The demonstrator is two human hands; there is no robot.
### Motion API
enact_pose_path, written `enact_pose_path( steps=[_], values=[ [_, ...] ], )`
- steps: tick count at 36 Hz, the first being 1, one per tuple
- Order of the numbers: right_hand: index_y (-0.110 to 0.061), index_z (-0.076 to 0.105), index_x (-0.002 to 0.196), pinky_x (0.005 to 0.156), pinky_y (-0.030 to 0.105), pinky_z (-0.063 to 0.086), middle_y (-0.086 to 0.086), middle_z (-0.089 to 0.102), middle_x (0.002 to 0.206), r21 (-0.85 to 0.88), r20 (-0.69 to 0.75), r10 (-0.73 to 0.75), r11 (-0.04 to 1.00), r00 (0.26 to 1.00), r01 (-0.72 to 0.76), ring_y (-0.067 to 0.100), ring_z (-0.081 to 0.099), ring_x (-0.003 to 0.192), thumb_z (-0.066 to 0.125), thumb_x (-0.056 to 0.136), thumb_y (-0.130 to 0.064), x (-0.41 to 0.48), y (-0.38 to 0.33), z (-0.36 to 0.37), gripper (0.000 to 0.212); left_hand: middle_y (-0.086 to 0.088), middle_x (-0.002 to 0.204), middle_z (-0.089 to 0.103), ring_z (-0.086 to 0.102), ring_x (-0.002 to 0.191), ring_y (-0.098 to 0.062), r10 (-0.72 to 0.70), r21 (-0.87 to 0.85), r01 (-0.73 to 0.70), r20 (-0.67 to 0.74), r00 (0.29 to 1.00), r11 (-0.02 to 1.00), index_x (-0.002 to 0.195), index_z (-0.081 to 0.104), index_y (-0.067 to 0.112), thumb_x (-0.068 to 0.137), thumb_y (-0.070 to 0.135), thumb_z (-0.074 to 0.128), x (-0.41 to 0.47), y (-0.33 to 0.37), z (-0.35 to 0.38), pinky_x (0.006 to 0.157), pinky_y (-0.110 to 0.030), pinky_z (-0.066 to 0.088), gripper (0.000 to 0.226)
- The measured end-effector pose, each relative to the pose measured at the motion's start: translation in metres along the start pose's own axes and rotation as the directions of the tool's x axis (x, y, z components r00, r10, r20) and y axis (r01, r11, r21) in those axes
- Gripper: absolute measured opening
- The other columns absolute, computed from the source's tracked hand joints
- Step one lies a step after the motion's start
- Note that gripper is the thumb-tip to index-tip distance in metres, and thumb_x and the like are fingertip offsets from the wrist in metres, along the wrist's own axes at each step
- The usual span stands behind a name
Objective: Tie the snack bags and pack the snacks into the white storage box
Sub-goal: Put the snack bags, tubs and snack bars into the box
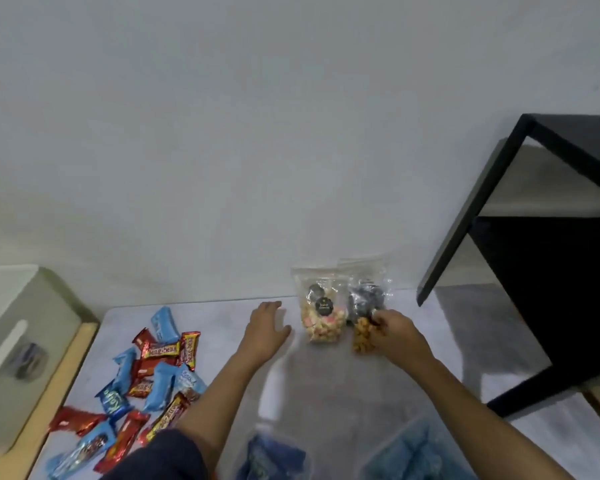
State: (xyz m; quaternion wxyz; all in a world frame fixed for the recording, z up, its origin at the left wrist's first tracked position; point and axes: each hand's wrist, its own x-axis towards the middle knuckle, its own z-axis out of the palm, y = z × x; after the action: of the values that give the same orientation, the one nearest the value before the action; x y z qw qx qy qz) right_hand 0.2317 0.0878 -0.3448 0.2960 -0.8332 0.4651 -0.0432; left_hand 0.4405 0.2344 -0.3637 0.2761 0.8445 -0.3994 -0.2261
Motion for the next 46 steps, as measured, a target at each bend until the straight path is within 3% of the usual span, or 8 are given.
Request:
enact_pose_path(
  steps=[5, 10, 18, 21, 28, 38, 41, 46],
  values=[
    [-0.017, 0.056, 0.114, 0.080, 0.035, 0.049, 0.001, 0.052, 0.117, -0.053, -0.108, -0.125, 0.991, 0.986, 0.120, 0.022, 0.049, 0.110, 0.054, 0.086, -0.015, 0.036, 0.014, -0.011, 0.029, -0.011, 0.144, 0.033, 0.032, 0.134, -0.024, 0.007, -0.087, -0.024, -0.188, 0.982, 0.996, 0.140, 0.034, 0.005, 0.088, 0.017, 0.060, 0.019, 0.022, 0.013, 0.111, -0.028, 0.025, 0.059],
    [-0.009, 0.053, 0.125, 0.096, 0.041, 0.045, 0.008, 0.046, 0.134, -0.048, -0.226, -0.226, 0.974, 0.948, 0.221, 0.026, 0.039, 0.126, 0.052, 0.084, -0.007, 0.068, 0.015, -0.017, 0.041, -0.009, 0.146, 0.032, 0.029, 0.136, -0.022, 0.087, -0.018, -0.096, -0.279, 0.956, 0.995, 0.139, 0.036, 0.007, 0.089, 0.019, 0.059, 0.036, 0.033, 0.028, 0.112, -0.030, 0.026, 0.057],
    [-0.011, 0.058, 0.119, 0.080, 0.042, 0.048, 0.011, 0.057, 0.120, -0.251, -0.343, -0.356, 0.926, 0.869, 0.281, 0.032, 0.052, 0.109, 0.059, 0.072, -0.002, 0.108, 0.009, -0.018, 0.048, -0.008, 0.130, 0.049, 0.043, 0.121, -0.022, 0.167, 0.109, -0.143, -0.259, 0.951, 0.984, 0.129, 0.050, 0.008, 0.088, 0.019, 0.059, 0.060, 0.043, 0.048, 0.100, -0.021, 0.029, 0.043],
    [-0.015, 0.060, 0.112, 0.074, 0.038, 0.045, 0.007, 0.060, 0.109, -0.331, -0.381, -0.375, 0.909, 0.845, 0.254, 0.030, 0.055, 0.096, 0.062, 0.070, -0.005, 0.115, 0.010, -0.017, 0.044, -0.006, 0.131, 0.050, 0.043, 0.121, -0.025, 0.169, 0.177, -0.127, -0.250, 0.953, 0.976, 0.128, 0.051, 0.010, 0.088, 0.023, 0.060, 0.069, 0.042, 0.051, 0.098, -0.030, 0.035, 0.044],
    [-0.018, 0.065, 0.084, 0.069, 0.031, 0.025, 0.003, 0.056, 0.088, -0.362, -0.471, -0.362, 0.911, 0.804, 0.199, 0.023, 0.040, 0.086, 0.068, 0.075, -0.015, 0.125, 0.023, -0.010, 0.010, -0.001, 0.130, 0.047, 0.040, 0.121, -0.022, 0.091, 0.216, -0.032, -0.268, 0.959, 0.976, 0.128, 0.048, 0.017, 0.089, 0.033, 0.056, 0.083, 0.045, 0.054, 0.093, -0.037, 0.031, 0.043],
    [-0.013, 0.069, 0.086, 0.075, 0.036, 0.039, 0.008, 0.061, 0.095, 0.004, -0.463, -0.222, 0.968, 0.858, 0.252, 0.032, 0.053, 0.092, 0.067, 0.082, -0.014, 0.123, 0.032, 0.002, 0.005, -0.007, 0.115, 0.049, 0.044, 0.108, -0.026, 0.020, 0.164, 0.023, -0.255, 0.967, 0.986, 0.109, 0.056, 0.011, 0.081, 0.028, 0.065, 0.089, 0.033, 0.065, 0.084, -0.034, 0.039, 0.033],
    [-0.006, 0.067, 0.094, 0.077, 0.027, 0.045, 0.007, 0.063, 0.096, 0.324, -0.373, -0.156, 0.902, 0.915, 0.286, 0.022, 0.060, 0.090, 0.063, 0.087, -0.009, 0.123, 0.035, 0.002, 0.009, -0.004, 0.109, 0.055, 0.047, 0.104, -0.024, 0.005, 0.104, 0.017, -0.212, 0.977, 0.994, 0.100, 0.058, 0.010, 0.082, 0.020, 0.063, 0.090, 0.031, 0.065, 0.081, -0.031, 0.036, 0.021],
    [-0.008, 0.067, 0.097, 0.071, 0.002, 0.043, 0.001, 0.065, 0.092, 0.512, -0.331, -0.028, 0.834, 0.943, 0.204, 0.010, 0.059, 0.084, 0.061, 0.088, -0.006, 0.117, 0.035, -0.001, 0.011, -0.002, 0.098, 0.060, 0.052, 0.097, -0.022, -0.055, 0.026, 0.060, -0.155, 0.986, 0.998, 0.092, 0.059, 0.013, 0.082, 0.014, 0.064, 0.089, 0.022, 0.066, 0.082, -0.036, 0.042, 0.011]
  ],
)
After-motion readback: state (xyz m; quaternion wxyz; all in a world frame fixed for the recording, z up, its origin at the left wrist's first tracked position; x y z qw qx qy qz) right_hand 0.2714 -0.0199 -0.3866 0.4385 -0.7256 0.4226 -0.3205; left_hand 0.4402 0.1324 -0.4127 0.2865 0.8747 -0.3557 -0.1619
